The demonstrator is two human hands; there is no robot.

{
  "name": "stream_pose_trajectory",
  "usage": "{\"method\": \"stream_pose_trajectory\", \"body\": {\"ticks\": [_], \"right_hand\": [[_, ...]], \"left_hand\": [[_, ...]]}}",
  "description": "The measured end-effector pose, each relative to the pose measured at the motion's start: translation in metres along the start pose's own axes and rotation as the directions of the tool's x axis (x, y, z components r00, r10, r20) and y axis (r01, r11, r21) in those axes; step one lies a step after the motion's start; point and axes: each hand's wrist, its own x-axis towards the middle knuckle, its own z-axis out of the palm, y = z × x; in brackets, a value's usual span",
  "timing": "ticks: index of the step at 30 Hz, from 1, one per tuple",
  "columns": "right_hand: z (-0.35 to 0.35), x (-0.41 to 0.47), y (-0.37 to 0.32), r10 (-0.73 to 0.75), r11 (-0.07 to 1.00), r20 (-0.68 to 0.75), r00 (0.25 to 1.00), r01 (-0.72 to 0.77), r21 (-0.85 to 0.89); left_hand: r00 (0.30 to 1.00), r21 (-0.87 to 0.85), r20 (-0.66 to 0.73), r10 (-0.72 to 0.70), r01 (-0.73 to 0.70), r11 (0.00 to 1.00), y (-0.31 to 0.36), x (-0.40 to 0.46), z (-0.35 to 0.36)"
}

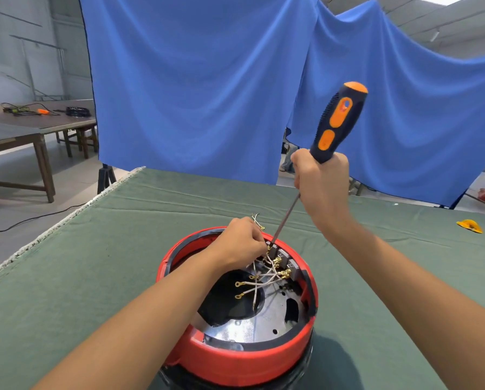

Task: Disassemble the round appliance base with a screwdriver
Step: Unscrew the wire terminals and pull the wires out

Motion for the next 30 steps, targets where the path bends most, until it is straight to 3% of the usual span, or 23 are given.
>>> {"method": "stream_pose_trajectory", "body": {"ticks": [4,9,17,22,30], "right_hand": [[0.001,0.022,0.006,0.167,0.986,0.006,0.986,-0.167,-0.015],[0.0,0.05,0.029,0.433,0.9,-0.029,0.901,-0.429,0.08],[-0.003,0.065,0.062,0.594,0.79,-0.014,0.805,-0.579,0.204],[-0.011,0.061,0.062,0.594,0.778,0.0,0.805,-0.574,0.257],[-0.017,0.035,0.031,0.312,0.927,-0.044,0.949,-0.294,0.233]], "left_hand": [[1.0,0.018,-0.001,0.014,-0.014,1.0,0.001,-0.002,0.0],[1.0,0.024,0.006,0.027,-0.027,0.999,0.002,-0.001,-0.002],[0.999,-0.003,0.046,0.003,-0.003,1.0,-0.003,0.003,-0.002],[0.998,-0.022,0.058,0.001,0.001,1.0,-0.005,0.003,-0.001],[0.999,-0.022,0.044,-0.001,0.002,1.0,-0.004,0.002,-0.001]]}}
